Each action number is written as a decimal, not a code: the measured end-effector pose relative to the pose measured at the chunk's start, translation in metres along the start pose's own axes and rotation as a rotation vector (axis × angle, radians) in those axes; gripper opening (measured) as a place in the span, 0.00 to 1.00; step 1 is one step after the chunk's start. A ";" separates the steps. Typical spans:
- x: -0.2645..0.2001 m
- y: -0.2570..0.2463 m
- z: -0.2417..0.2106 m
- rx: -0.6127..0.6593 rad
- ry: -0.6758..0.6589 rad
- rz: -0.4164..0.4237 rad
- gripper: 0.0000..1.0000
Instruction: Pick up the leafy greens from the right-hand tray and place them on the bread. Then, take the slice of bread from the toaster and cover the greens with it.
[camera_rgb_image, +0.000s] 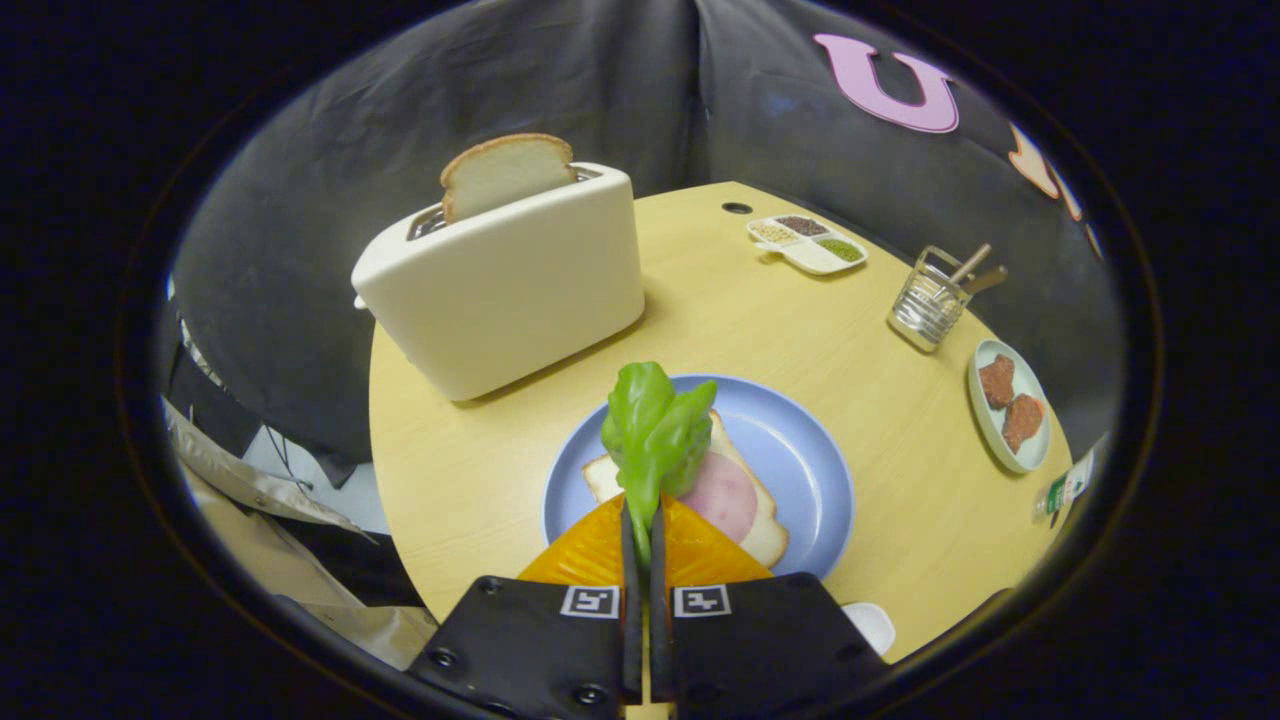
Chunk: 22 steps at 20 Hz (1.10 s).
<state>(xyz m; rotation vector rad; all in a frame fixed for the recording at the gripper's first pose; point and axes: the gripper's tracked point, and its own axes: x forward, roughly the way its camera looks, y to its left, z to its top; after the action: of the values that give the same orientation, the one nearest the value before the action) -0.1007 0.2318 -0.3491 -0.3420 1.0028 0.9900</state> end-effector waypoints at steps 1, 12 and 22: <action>0.003 -0.001 -0.002 -0.001 0.010 -0.002 0.06; 0.017 -0.019 -0.013 -0.026 0.053 -0.060 0.52; -0.023 -0.009 0.027 -0.009 -0.058 -0.092 0.97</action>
<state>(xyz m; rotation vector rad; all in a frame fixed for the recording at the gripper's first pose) -0.0821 0.2324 -0.3173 -0.3615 0.9231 0.9165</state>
